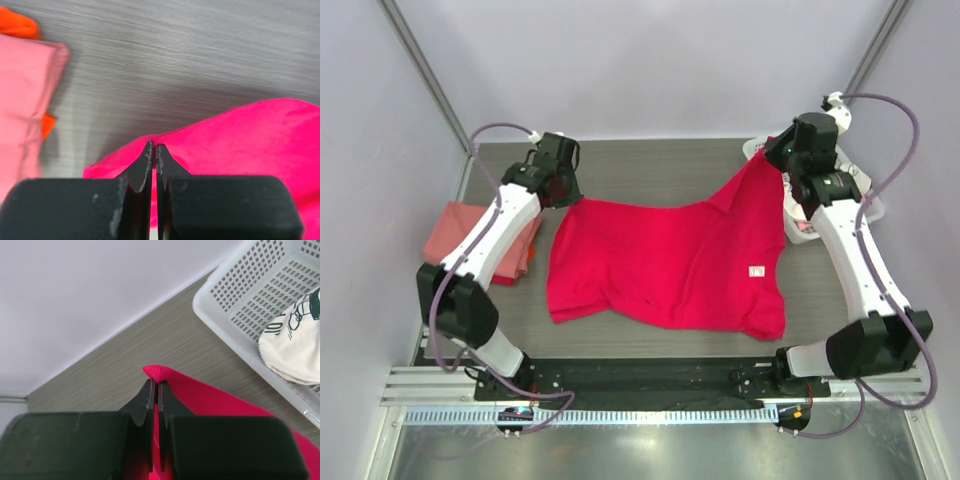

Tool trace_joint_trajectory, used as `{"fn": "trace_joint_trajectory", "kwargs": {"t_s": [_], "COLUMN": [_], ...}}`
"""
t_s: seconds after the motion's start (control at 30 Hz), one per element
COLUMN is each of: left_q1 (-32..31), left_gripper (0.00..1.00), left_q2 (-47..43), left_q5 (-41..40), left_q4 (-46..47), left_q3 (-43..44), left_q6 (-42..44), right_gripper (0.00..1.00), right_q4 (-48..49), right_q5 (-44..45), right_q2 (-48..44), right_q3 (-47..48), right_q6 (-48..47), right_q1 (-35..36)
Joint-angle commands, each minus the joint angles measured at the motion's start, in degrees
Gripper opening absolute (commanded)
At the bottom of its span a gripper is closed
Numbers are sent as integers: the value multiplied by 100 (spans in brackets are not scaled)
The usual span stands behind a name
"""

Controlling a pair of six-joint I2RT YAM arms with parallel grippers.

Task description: Fold and stack the t-shirts

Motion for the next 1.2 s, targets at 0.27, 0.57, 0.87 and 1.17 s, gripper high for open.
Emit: {"fn": "trace_joint_trajectory", "kwargs": {"t_s": [0.27, 0.57, 0.87, 1.17], "left_q1": [-19, -19, -27, 139], "left_gripper": [0, 0, 0, 0], "left_q2": [-3416, -4826, -4282, -2703], "left_q5": [-858, -340, -383, -1220], "left_q4": [-759, -960, -971, -418], "left_q3": [-75, 969, 2061, 980], "left_q6": [-178, -134, -143, -362], "right_gripper": [1, 1, 1, 1], "right_q4": [-396, -722, -968, -477], "right_q5": [-879, -898, -678, -660], "right_q2": [-2843, -3803, -3277, -1706], "right_q3": [707, 2008, 2985, 1790], "right_q6": [-353, -300, -213, 7], "right_q1": [-18, -26, -18, -26]}}
